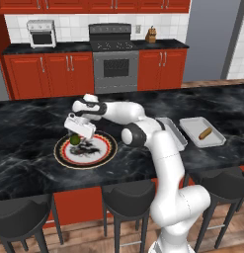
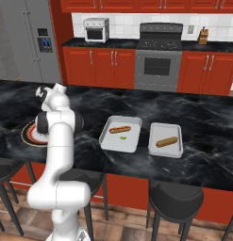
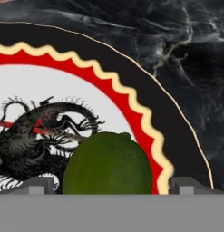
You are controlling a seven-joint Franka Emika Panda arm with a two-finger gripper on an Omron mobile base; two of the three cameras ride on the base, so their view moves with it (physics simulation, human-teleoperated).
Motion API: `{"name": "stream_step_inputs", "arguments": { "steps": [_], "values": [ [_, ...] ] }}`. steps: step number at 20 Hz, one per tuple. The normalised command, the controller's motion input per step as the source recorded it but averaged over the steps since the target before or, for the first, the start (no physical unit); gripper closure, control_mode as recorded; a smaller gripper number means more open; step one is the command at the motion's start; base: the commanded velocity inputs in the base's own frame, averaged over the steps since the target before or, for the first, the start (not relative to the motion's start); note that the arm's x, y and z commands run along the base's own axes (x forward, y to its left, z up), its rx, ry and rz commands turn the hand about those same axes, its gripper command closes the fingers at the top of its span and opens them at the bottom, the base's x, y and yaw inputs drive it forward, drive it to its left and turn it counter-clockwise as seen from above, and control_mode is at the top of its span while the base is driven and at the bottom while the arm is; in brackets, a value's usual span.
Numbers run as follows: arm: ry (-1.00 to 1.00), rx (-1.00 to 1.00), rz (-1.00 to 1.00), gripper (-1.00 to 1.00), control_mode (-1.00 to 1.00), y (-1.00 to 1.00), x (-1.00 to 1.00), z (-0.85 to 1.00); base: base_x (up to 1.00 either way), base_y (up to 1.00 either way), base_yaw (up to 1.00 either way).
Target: Place one cooked food and one vegetable from the large plate to each tupperware container.
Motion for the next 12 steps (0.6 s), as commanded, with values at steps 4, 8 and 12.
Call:
{"name": "stream_step_inputs", "arguments": {
  "steps": [4, 8, 12],
  "values": [
    [0.0, 0.0, 0.0, -1.0, -1.0, 0.06, -0.08, -0.24, 0.0, 0.0, 0.0],
    [0.0, 0.0, 0.0, 1.0, -1.0, 0.01, -0.03, -0.38, 0.0, 0.0, 0.0],
    [0.0, 0.0, 0.0, 1.0, -1.0, 0.0, -0.08, -0.17, 0.0, 0.0, 0.0]
  ]
}}
